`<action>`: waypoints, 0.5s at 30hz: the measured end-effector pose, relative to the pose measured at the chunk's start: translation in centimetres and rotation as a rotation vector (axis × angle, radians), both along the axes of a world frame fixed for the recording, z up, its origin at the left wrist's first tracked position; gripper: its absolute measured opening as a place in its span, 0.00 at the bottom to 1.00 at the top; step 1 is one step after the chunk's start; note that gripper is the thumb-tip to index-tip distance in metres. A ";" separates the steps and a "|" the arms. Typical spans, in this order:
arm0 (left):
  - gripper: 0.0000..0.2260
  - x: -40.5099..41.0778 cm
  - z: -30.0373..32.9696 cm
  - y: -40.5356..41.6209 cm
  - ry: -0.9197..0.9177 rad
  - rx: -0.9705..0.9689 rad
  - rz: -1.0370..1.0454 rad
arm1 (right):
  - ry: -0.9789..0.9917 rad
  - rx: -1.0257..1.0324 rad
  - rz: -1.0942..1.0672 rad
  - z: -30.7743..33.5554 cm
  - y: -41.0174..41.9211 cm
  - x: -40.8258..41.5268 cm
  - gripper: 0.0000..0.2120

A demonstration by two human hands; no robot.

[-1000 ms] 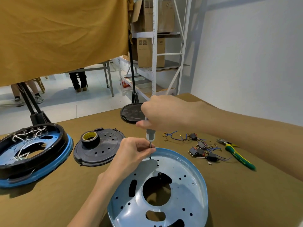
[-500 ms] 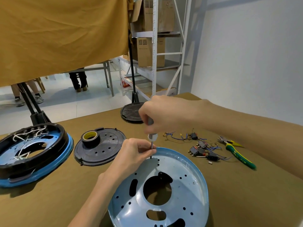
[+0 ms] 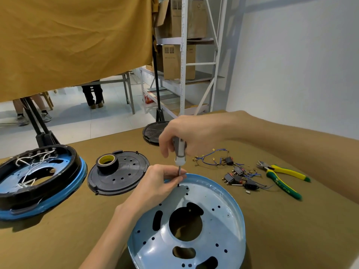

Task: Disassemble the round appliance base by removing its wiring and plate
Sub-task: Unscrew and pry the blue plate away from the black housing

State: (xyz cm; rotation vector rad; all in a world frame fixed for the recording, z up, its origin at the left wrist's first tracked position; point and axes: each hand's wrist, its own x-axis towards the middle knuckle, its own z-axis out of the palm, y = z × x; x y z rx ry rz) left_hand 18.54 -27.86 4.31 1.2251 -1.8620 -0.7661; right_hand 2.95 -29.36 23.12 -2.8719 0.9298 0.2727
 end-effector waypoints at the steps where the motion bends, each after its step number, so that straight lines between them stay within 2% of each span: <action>1: 0.08 -0.1 0.0 -0.1 0.001 0.005 0.011 | 0.009 -0.020 -0.038 -0.1 0.1 -0.1 0.20; 2: 0.07 -0.1 0.0 -0.1 0.007 0.009 0.020 | 0.013 -0.098 -0.099 -0.6 0.3 -0.1 0.20; 4: 0.07 -0.1 0.0 -0.3 0.009 0.001 0.017 | 0.049 -0.420 -0.230 -1.9 0.5 0.1 0.21; 6: 0.06 -0.1 0.0 -0.3 -0.009 -0.005 0.004 | 0.044 -0.599 -0.247 -2.8 0.5 0.5 0.21; 8: 0.06 0.0 -0.1 -0.3 -0.008 -0.017 -0.003 | -0.039 -0.521 -0.161 -2.8 0.1 0.4 0.14; 9: 0.07 0.0 -0.1 -0.3 -0.004 -0.018 -0.003 | -0.095 -0.399 -0.108 -2.4 0.0 0.1 0.07; 10: 0.07 0.0 -0.2 -0.2 -0.004 -0.015 -0.001 | -0.129 -0.265 -0.057 -1.9 0.0 -0.2 0.04; 12: 0.08 0.1 -0.2 -0.2 -0.016 -0.014 0.001 | -0.141 -0.022 0.003 -1.1 0.0 -0.6 0.16; 13: 0.07 0.0 -0.2 -0.3 -0.025 -0.018 0.005 | -0.144 0.001 -0.021 -1.2 0.1 -0.6 0.19; 14: 0.07 -0.1 -0.2 -0.3 -0.028 -0.022 0.014 | -0.131 -0.074 -0.064 -1.5 0.1 -0.6 0.21; 15: 0.06 -0.1 -0.2 -0.3 -0.027 -0.024 0.023 | -0.082 -0.232 -0.117 -2.0 0.1 -0.4 0.23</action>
